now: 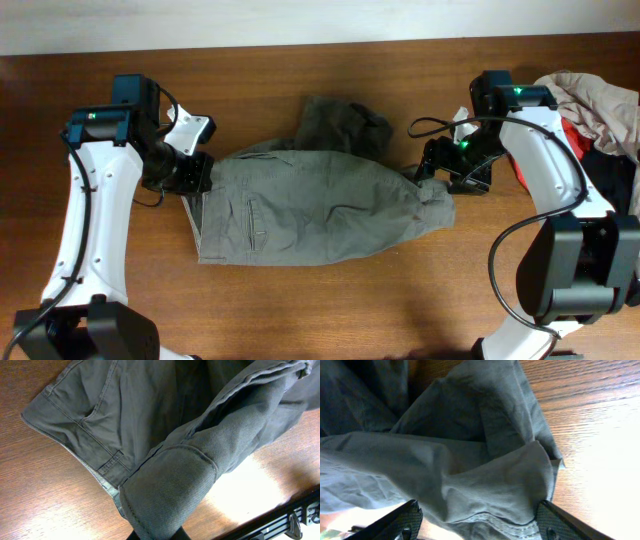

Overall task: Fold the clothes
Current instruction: 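Lift the trousers with both grippers and stretch them apart sideways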

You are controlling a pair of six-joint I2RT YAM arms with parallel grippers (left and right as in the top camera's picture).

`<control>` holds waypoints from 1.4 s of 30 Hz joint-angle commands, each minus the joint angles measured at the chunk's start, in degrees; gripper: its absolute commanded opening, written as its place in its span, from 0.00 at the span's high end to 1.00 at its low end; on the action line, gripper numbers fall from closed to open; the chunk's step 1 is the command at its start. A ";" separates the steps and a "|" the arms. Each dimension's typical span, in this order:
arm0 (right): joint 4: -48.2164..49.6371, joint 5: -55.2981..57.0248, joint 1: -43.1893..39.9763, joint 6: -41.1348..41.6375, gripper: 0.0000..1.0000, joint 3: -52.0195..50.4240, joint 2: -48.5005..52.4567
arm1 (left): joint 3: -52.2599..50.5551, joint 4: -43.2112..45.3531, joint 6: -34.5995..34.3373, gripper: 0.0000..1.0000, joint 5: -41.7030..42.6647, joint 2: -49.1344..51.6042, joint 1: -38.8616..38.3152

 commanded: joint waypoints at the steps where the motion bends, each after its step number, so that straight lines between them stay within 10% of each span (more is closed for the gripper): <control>1: 0.57 1.88 0.57 -0.42 0.21 -0.39 -0.22 | 0.70 0.17 -0.81 1.00 -0.83 -0.52 0.28; 9: 3.21 -0.15 0.59 -0.44 0.26 -5.11 -0.20 | 0.70 0.20 -0.79 0.99 -0.83 -0.52 0.28; 14: 3.93 -9.35 0.66 -3.89 0.60 -5.27 -0.35 | 0.70 0.59 -0.81 1.00 -0.83 -0.52 0.28; 24: 4.26 -9.92 0.50 -3.91 0.96 -0.07 -3.41 | 0.72 -0.28 -2.58 0.99 -5.35 -3.26 0.61; 42: 7.89 1.22 4.81 -1.44 0.96 24.04 -9.79 | 0.70 -6.54 -3.80 1.00 -5.20 -20.65 1.53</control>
